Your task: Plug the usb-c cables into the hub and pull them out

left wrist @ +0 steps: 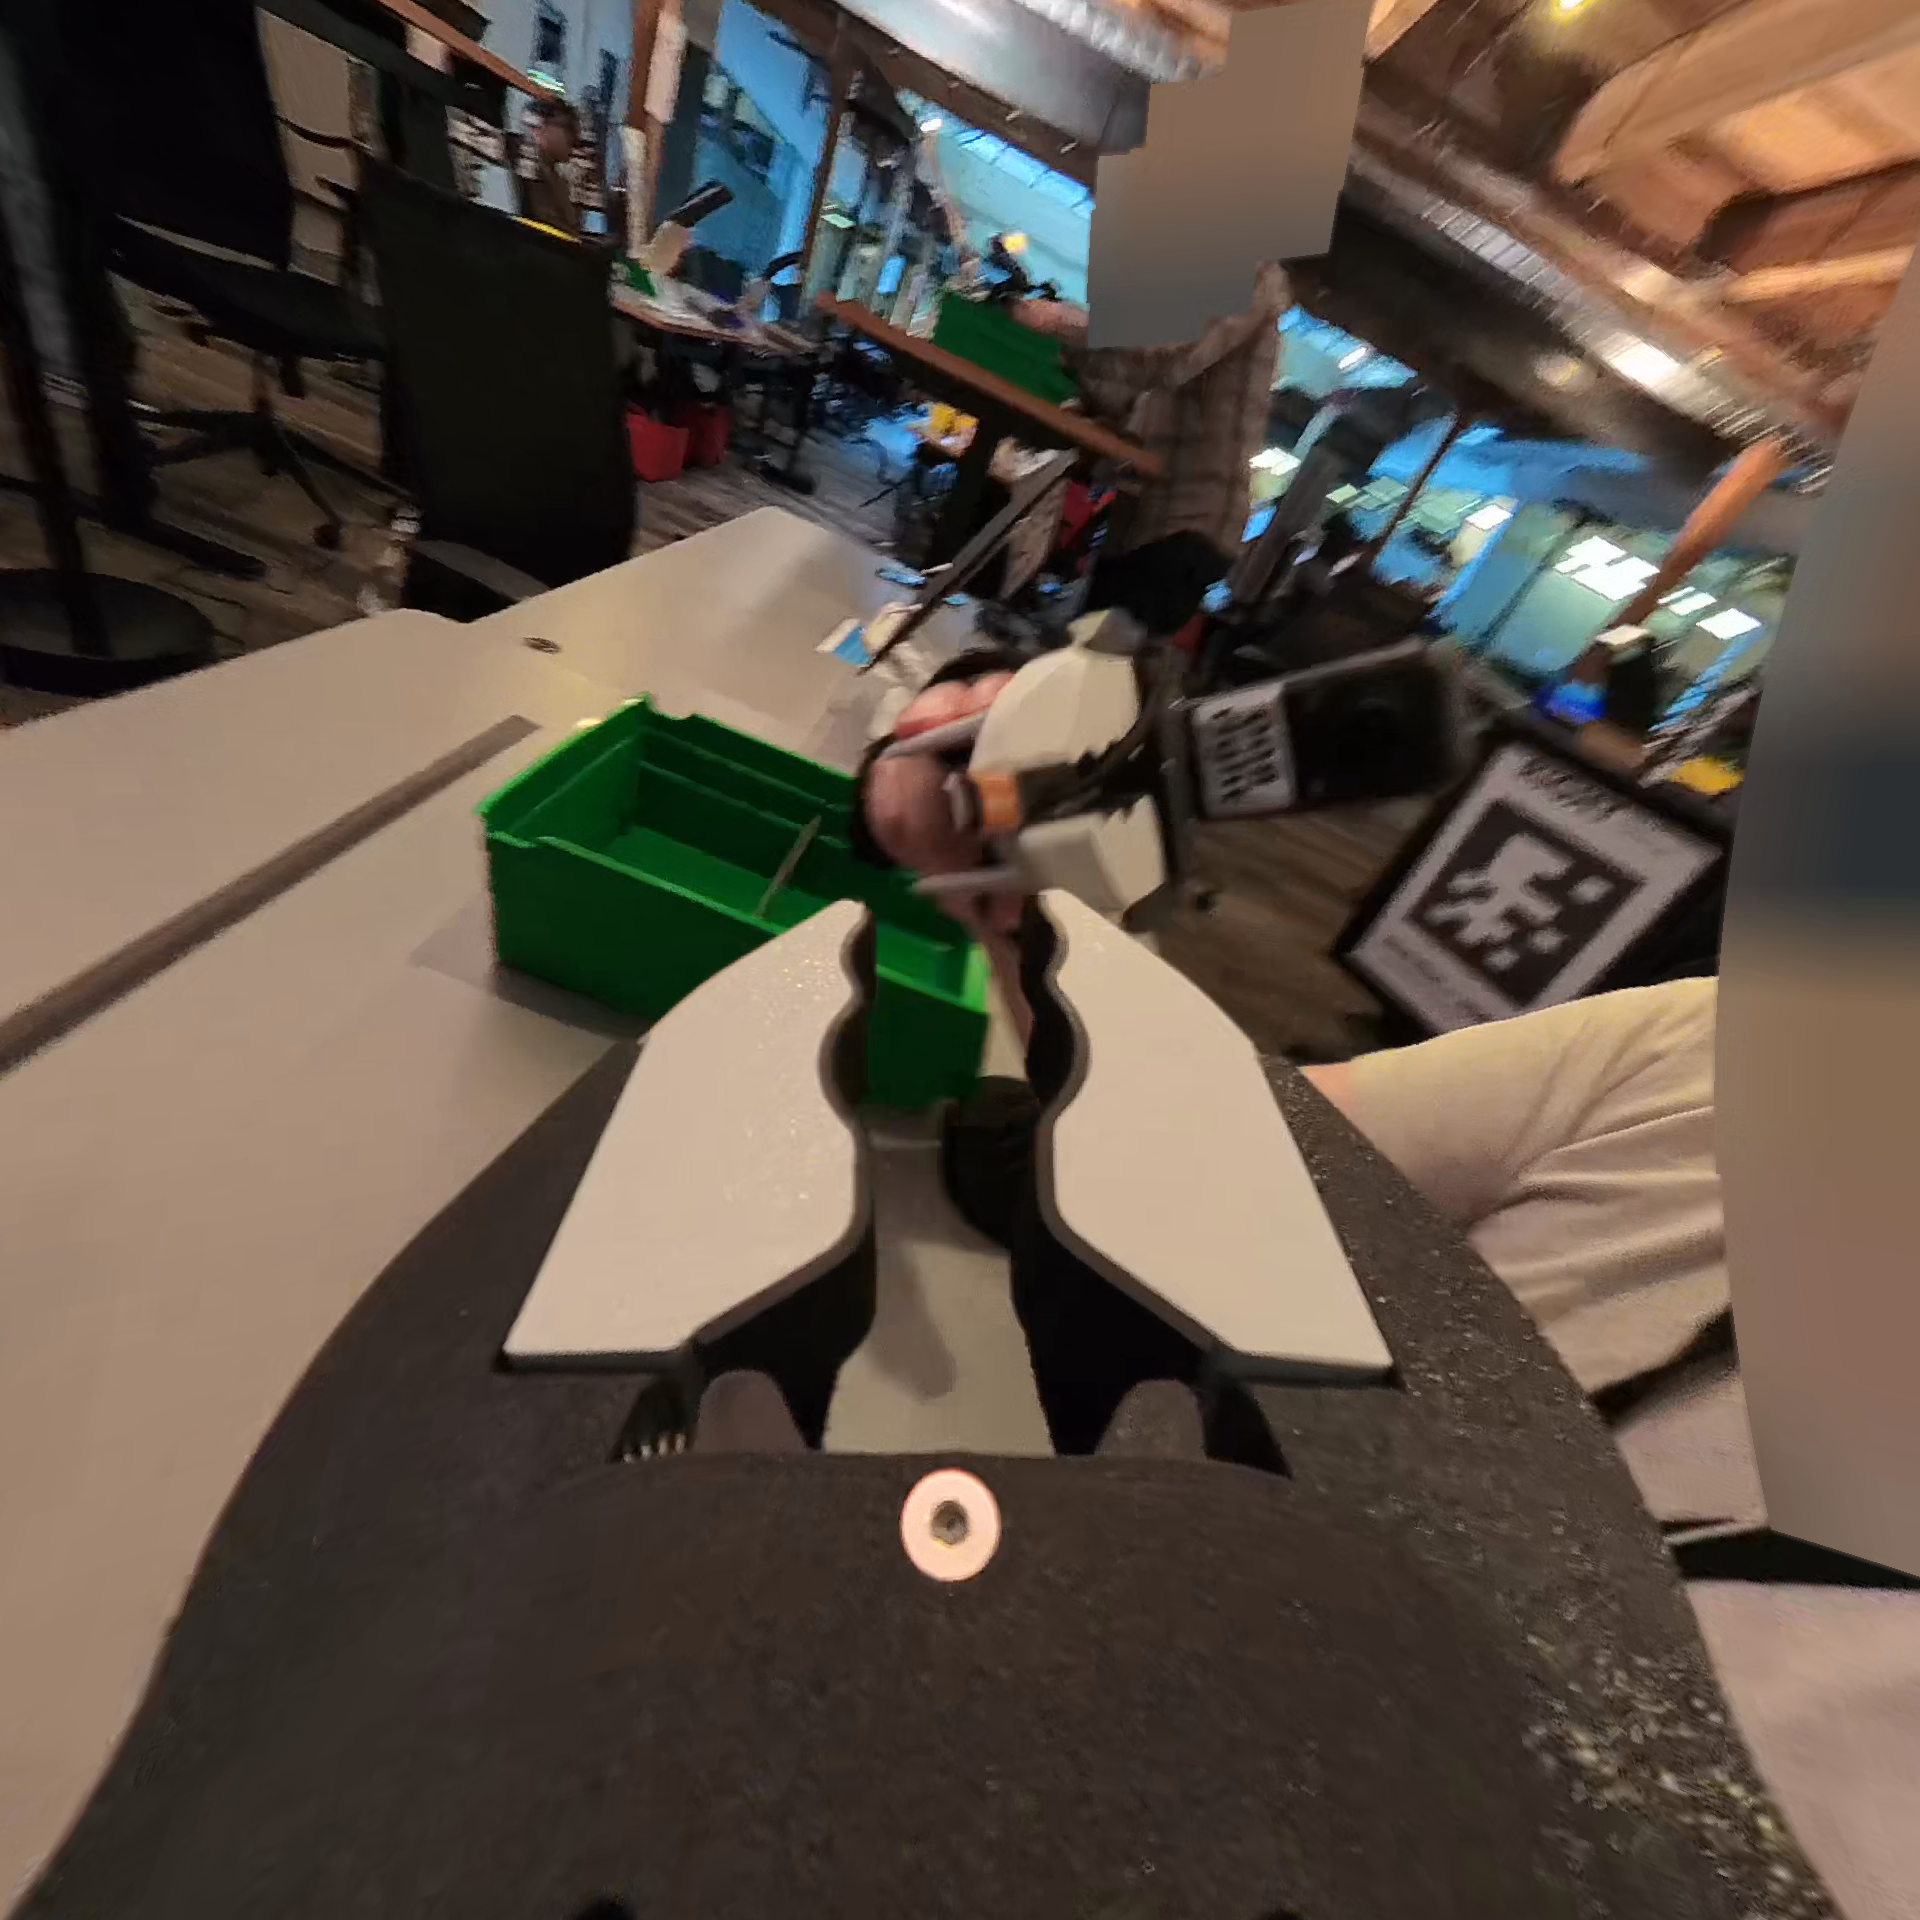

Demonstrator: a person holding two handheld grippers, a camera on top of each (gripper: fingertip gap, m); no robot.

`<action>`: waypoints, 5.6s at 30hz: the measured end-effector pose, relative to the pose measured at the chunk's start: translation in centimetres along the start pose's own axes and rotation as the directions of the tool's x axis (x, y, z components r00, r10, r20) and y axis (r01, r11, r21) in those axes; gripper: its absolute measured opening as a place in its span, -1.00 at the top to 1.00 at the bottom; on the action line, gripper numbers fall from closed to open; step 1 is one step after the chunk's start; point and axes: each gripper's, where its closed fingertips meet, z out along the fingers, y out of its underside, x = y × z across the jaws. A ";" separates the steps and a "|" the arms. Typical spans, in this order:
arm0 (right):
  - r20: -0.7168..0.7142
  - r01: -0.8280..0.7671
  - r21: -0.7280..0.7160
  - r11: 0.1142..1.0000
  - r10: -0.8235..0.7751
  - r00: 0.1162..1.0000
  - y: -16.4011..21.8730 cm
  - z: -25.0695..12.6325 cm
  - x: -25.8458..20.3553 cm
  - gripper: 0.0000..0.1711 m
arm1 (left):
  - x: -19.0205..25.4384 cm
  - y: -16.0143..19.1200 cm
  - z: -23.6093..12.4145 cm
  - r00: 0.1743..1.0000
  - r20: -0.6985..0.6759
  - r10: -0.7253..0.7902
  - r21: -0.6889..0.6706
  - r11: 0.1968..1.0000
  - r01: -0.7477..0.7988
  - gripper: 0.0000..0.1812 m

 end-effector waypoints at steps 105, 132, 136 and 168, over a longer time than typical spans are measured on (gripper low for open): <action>-0.331 -0.005 0.046 0.999 0.020 0.943 -3.3 -13.7 10.3 0.90 | -7.3 12.7 -1.1 -0.332 -0.051 0.942 -0.968 -0.128 -0.216 0.75; -0.286 -0.016 0.022 1.000 0.022 0.958 -2.5 -12.0 9.4 0.89 | -2.2 18.5 -2.0 0.087 0.455 0.886 -0.633 0.391 -0.668 0.76; -0.285 -0.012 0.008 1.000 0.013 0.958 -2.3 -12.0 9.4 0.89 | -2.2 18.6 -1.9 0.139 0.470 0.872 -0.598 0.430 -0.676 0.75; -0.081 -0.165 -0.032 0.986 0.162 0.983 -0.1 -9.9 6.8 0.90 | -4.3 24.2 -0.2 0.024 -0.012 1.000 -0.850 0.002 -0.526 0.56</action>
